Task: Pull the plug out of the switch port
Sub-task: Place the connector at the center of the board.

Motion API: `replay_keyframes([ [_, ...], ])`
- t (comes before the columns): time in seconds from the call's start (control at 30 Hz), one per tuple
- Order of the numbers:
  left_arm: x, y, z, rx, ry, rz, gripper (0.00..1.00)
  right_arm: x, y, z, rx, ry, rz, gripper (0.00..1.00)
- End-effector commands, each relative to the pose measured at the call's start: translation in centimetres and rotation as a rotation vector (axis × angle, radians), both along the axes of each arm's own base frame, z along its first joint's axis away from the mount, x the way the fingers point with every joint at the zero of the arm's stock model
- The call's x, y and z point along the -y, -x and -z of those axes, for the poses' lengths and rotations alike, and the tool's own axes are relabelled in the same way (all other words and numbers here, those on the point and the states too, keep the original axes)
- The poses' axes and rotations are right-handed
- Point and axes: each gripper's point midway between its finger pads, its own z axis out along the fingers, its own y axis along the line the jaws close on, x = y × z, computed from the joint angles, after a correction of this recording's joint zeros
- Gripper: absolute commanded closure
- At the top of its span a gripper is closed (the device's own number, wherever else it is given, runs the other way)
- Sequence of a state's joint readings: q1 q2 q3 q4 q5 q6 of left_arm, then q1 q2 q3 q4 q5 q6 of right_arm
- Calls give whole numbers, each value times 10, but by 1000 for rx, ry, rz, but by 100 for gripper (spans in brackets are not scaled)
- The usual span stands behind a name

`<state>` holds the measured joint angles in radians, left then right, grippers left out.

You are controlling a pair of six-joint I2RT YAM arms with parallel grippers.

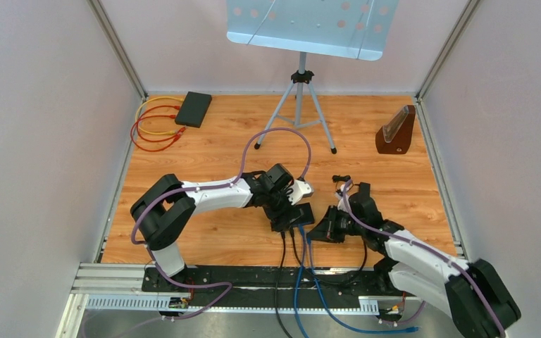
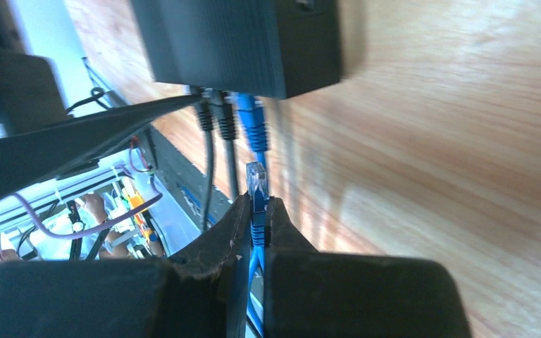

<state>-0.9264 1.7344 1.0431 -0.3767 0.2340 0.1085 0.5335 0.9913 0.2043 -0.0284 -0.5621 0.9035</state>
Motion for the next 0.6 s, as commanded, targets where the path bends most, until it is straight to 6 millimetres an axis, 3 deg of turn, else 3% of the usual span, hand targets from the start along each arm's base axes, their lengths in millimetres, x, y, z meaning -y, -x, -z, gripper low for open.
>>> replay_keyframes([
  [0.0,4,-1,-12,-5,60,-62,1,-12,-21,-69,261,-152,3,100],
  [0.1,12,-9,-39,42,161,-130,0,-12,-29,-120,437,-225,26,100],
  [0.13,17,-15,-59,76,220,-173,0,-10,-31,-133,482,-243,43,100],
  [0.17,16,-17,-65,87,242,-195,0,-8,-33,-145,522,-263,59,100],
  [0.23,20,-22,-102,138,352,-242,0,-6,-34,-165,602,-306,83,100],
  [0.33,19,-28,-134,180,448,-313,0,-4,-36,-194,715,-391,113,100],
  [0.47,2,-32,-162,241,511,-409,0,-9,-37,-241,817,-508,118,100],
  [0.57,-22,-32,-179,299,565,-499,0,-16,-35,-279,887,-593,105,100],
])
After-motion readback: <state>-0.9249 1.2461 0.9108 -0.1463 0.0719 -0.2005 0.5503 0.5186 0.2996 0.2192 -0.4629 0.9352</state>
